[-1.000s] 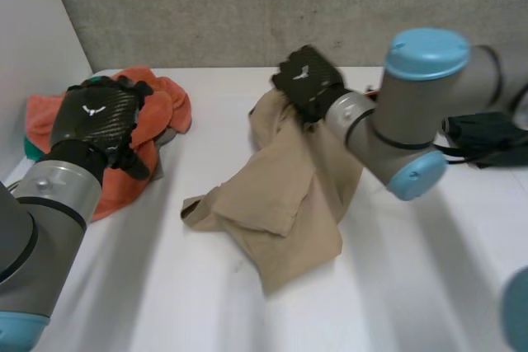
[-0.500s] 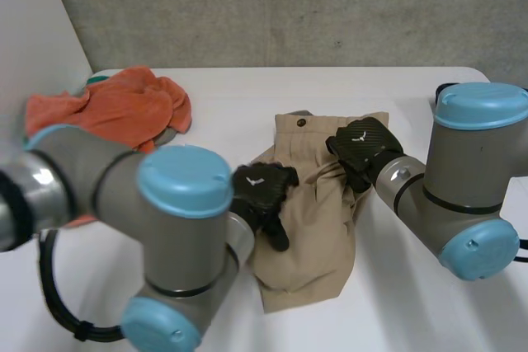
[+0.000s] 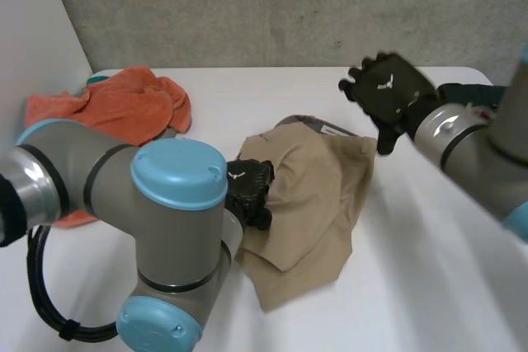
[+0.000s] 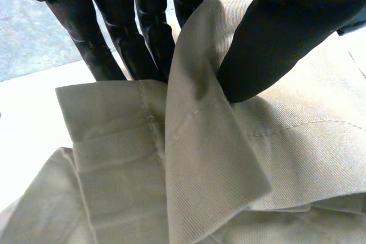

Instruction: Fold the laundry.

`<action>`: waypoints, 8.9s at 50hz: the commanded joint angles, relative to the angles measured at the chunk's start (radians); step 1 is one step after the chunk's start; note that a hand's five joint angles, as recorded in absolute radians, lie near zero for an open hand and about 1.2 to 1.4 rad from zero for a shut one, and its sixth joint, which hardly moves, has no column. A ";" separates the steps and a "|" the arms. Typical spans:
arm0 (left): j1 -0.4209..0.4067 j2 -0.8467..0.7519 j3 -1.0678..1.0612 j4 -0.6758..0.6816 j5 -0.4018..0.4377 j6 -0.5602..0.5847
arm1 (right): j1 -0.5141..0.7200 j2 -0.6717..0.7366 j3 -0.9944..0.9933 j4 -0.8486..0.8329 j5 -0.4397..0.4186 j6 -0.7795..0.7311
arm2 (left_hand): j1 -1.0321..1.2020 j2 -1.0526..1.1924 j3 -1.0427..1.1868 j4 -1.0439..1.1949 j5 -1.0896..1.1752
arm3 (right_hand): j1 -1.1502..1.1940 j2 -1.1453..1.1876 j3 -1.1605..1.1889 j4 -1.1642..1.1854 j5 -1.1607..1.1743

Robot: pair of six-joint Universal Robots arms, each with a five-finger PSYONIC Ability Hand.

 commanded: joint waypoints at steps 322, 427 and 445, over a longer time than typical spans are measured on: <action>0.419 0.422 -0.230 -0.223 0.476 0.078 | 0.033 0.079 0.156 0.082 0.164 0.258 | 0.474 0.257 0.273 0.255 0.259 | 1.172 1.121 1.146 1.135 1.141; 0.215 0.427 -0.460 -0.216 0.235 0.660 | 0.093 -0.035 0.329 0.388 0.311 -0.123 | -0.656 -0.873 -0.857 -0.874 -0.871 | 1.172 1.121 1.146 1.135 1.141; 0.345 0.010 0.044 0.165 0.456 0.658 | 0.089 -0.030 0.354 0.279 0.301 -0.111 | -0.427 -0.644 -0.629 -0.646 -0.642 | 1.172 1.121 1.146 1.135 1.141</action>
